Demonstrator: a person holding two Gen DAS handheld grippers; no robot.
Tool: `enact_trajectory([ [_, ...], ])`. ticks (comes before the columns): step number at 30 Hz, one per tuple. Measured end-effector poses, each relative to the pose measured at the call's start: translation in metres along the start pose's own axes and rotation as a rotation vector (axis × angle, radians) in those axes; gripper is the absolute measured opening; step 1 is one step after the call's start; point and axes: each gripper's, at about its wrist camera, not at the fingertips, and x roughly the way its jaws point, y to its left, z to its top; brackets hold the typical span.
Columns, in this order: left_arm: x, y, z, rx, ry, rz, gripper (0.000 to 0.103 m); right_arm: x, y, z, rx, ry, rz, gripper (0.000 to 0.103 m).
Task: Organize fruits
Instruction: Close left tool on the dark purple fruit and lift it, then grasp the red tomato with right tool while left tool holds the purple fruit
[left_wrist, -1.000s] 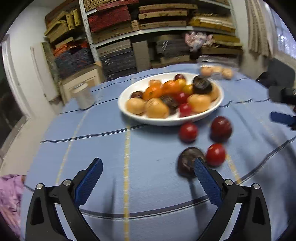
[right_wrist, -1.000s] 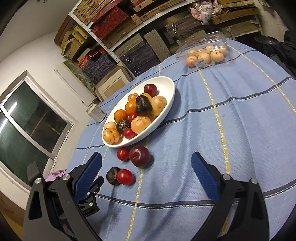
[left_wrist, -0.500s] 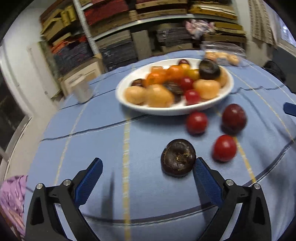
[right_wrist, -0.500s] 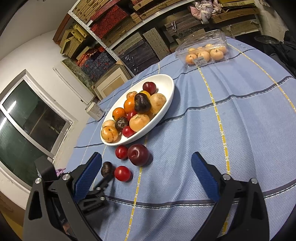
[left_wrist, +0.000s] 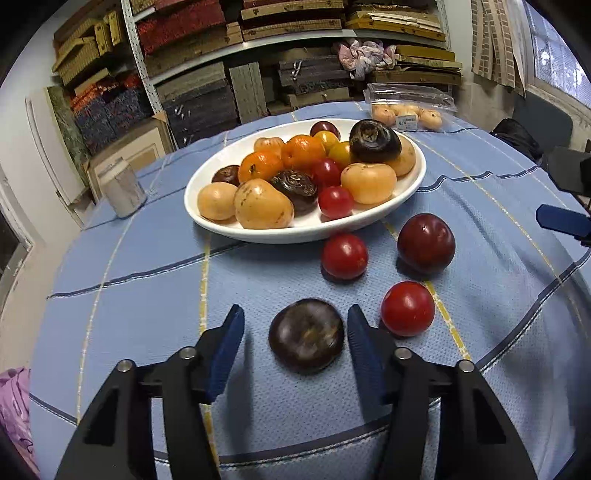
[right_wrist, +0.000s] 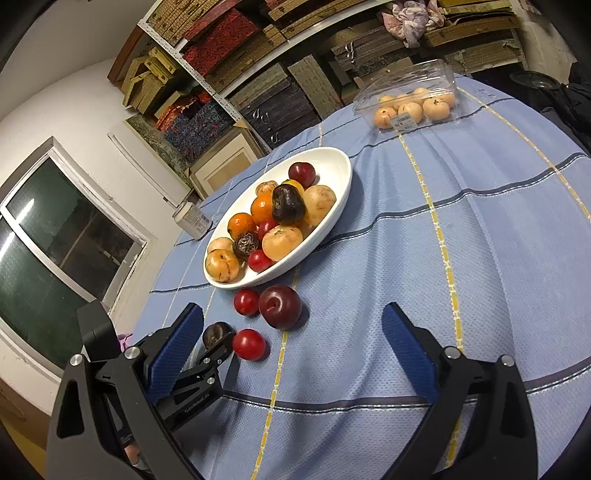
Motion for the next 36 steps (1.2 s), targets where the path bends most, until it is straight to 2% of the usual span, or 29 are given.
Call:
enact_trajectory([
  [1,0.002,0.002,0.001,-0.011,0.008,-0.013,0.056,0.000,0.000,0.000,-0.002,0.001,0.000,0.095],
  [4,0.008,0.008,0.002,-0.042,0.034,-0.056,0.042,0.001,0.002,-0.001,-0.014,0.006,0.000,0.095],
  [5,0.008,0.010,0.002,-0.057,0.034,-0.071,0.041,0.001,0.003,-0.001,-0.021,0.010,0.001,0.095],
  [8,0.004,0.016,0.001,-0.095,0.017,-0.056,0.041,0.004,0.011,-0.004,-0.066,0.024,0.003,0.095],
  [10,-0.008,0.023,-0.001,-0.109,-0.021,-0.017,0.041,0.006,0.019,-0.008,-0.118,0.034,0.000,0.095],
  [13,-0.024,0.041,-0.003,-0.170,-0.059,0.022,0.041,0.010,0.043,-0.021,-0.273,0.042,-0.019,0.094],
  [15,-0.031,0.054,-0.003,-0.219,-0.075,0.026,0.041,0.017,0.060,-0.033,-0.386,0.059,-0.034,0.078],
  [18,-0.035,0.063,-0.003,-0.249,-0.080,0.011,0.041,0.034,0.075,-0.049,-0.490,0.114,-0.062,0.068],
  [21,-0.039,0.061,-0.003,-0.236,-0.083,-0.005,0.041,0.049,0.081,-0.058,-0.548,0.137,-0.098,0.064],
  [31,-0.044,0.058,0.000,-0.237,-0.092,-0.043,0.041,0.086,0.092,-0.057,-0.554,0.172,-0.160,0.047],
  [36,-0.040,0.058,0.000,-0.237,-0.079,-0.052,0.041,0.097,0.087,-0.051,-0.512,0.196,-0.175,0.031],
])
